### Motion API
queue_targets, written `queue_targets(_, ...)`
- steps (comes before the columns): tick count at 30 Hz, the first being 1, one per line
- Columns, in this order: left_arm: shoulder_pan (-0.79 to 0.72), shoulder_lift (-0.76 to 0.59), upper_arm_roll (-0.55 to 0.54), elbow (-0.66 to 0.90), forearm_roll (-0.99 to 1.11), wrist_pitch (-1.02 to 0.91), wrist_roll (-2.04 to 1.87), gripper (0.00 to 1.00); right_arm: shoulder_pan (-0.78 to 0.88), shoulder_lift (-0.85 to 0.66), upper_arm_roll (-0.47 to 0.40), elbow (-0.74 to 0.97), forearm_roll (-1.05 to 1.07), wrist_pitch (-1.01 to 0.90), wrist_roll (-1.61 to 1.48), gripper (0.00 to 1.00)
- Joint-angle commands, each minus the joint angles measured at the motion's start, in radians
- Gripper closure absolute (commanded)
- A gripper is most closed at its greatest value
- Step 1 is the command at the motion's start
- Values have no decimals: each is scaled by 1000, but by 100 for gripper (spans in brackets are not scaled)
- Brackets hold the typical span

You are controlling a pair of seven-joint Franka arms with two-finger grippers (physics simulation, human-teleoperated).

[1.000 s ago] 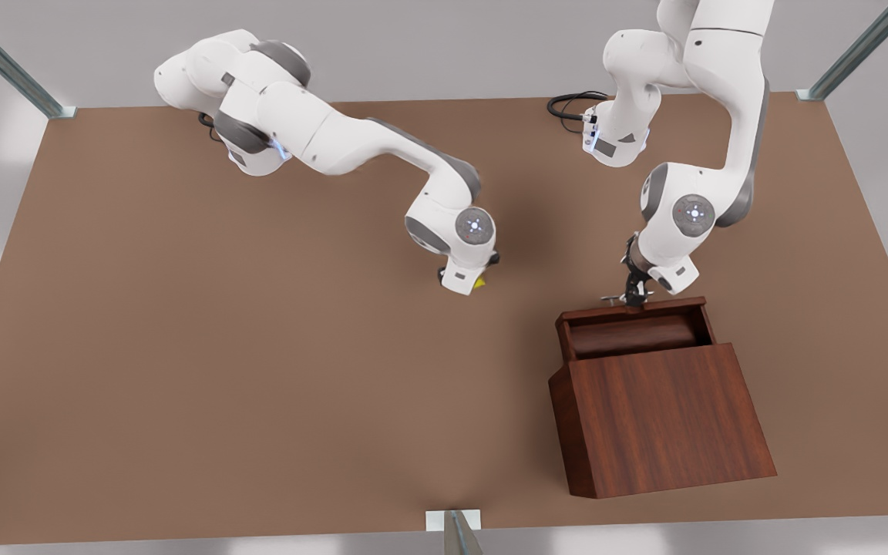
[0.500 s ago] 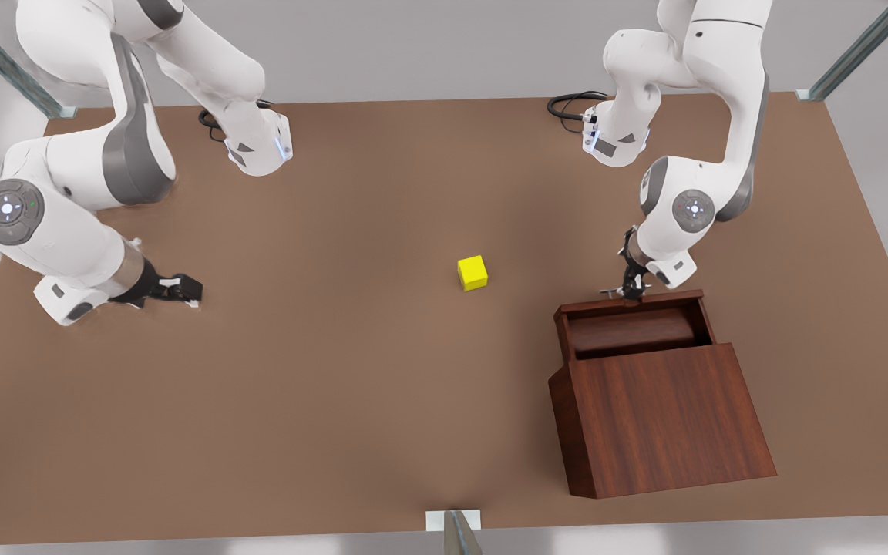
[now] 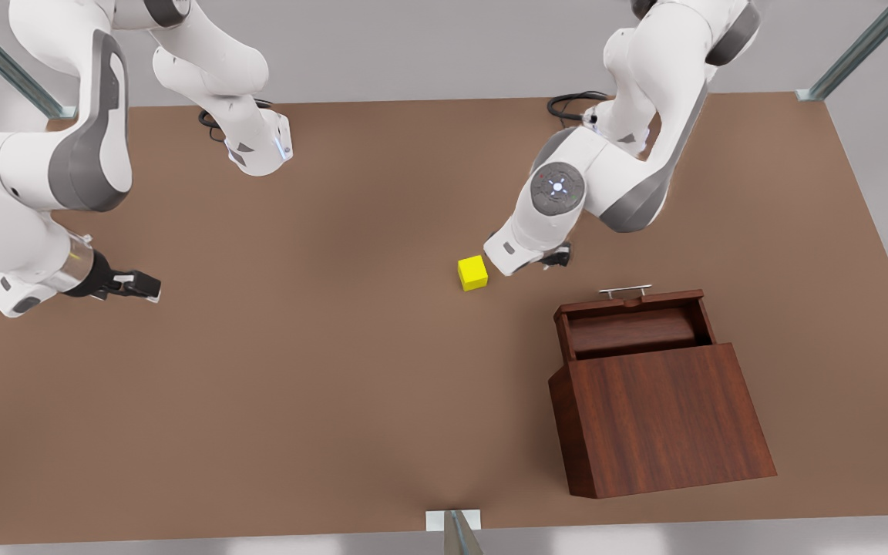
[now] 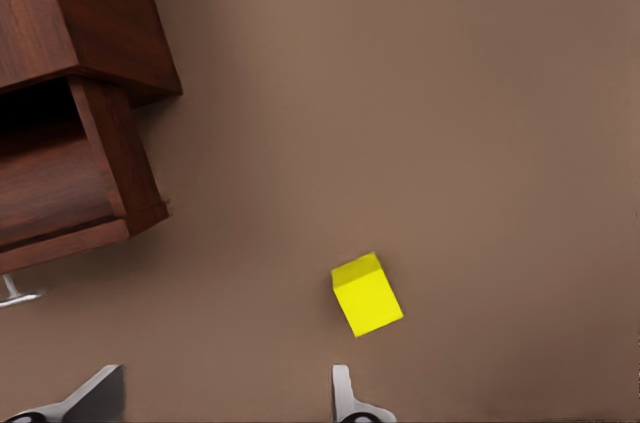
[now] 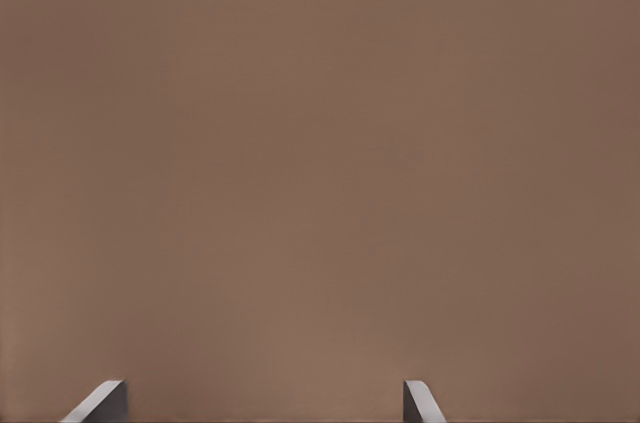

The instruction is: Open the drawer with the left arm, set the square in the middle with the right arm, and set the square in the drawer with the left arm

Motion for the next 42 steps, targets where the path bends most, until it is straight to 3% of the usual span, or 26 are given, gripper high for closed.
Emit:
queue_targets(1, -19, 17, -4, 16, 39, 0, -14, 0, 1, 0, 0, 0, 1, 1, 0, 0)
queue_targets(5, -114, 94, 10, 1, 50, 34, -65, 0, 0, 15, 0, 5, 7, 2, 0, 0)
queue_targets(6, -153, 125, 10, -18, 63, 158, -65, 0, 0, 15, 0, 5, 7, 2, 0, 0)
queue_targets(8, -162, 101, 8, -152, 100, 302, -13, 0, 0, 15, 0, 5, 7, 2, -3, 0)
queue_targets(10, -160, 10, 40, -302, 85, 323, 321, 0, -2, 17, 0, 5, 8, 2, -6, 0)
queue_targets(16, -162, 5, 42, -449, 48, 467, 495, 0, -2, 21, 0, 5, 8, 2, -8, 0)
queue_targets(17, -160, 28, 55, -455, 50, 471, 655, 0, -2, 21, 0, 5, 8, 2, -8, 0)
queue_targets(28, -162, 82, 62, -553, 85, 703, 679, 0, -6, 29, -1, 6, 31, 2, -20, 0)
queue_targets(42, -165, 151, 62, -553, 126, 743, 688, 0, -8, 31, 0, 5, 33, 2, -21, 0)
